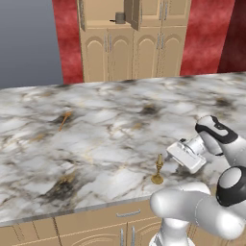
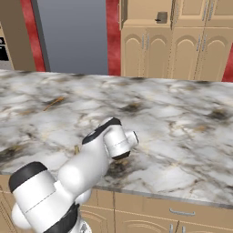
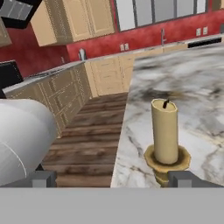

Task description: Pick the jar and candle from the dining table and place them in the open cabinet. Close the cabinet after placing the objects.

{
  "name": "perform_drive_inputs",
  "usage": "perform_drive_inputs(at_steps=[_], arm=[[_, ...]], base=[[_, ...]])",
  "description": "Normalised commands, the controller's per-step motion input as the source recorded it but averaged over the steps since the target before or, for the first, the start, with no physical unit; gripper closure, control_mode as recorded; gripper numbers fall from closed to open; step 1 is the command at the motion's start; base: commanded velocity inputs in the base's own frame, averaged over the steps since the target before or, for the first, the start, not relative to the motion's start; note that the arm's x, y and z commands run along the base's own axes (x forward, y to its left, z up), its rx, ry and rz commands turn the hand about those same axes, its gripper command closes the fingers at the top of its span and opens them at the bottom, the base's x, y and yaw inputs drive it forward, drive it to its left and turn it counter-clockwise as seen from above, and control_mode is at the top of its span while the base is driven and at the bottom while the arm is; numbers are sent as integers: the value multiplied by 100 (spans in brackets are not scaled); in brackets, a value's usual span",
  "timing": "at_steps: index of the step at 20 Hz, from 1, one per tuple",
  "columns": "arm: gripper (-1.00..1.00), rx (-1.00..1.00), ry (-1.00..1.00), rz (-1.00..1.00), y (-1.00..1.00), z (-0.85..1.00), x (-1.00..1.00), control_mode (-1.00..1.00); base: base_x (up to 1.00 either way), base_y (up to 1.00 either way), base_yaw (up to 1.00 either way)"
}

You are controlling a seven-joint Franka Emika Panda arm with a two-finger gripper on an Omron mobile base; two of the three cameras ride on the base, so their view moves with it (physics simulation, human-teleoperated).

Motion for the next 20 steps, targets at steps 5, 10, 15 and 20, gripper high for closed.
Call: perform_drive_inputs(at_steps=[5,10,15,20], arm=[[-100,-2,0,0,12,-16,7,-100],[-100,-1,0,0,4,-25,21,-100],[-100,0,0,0,0,-16,25,-100],[-100,0,0,0,0,-15,19,-100]], base=[[0,0,0],[0,0,0],[0,0,0],[0,0,0]])
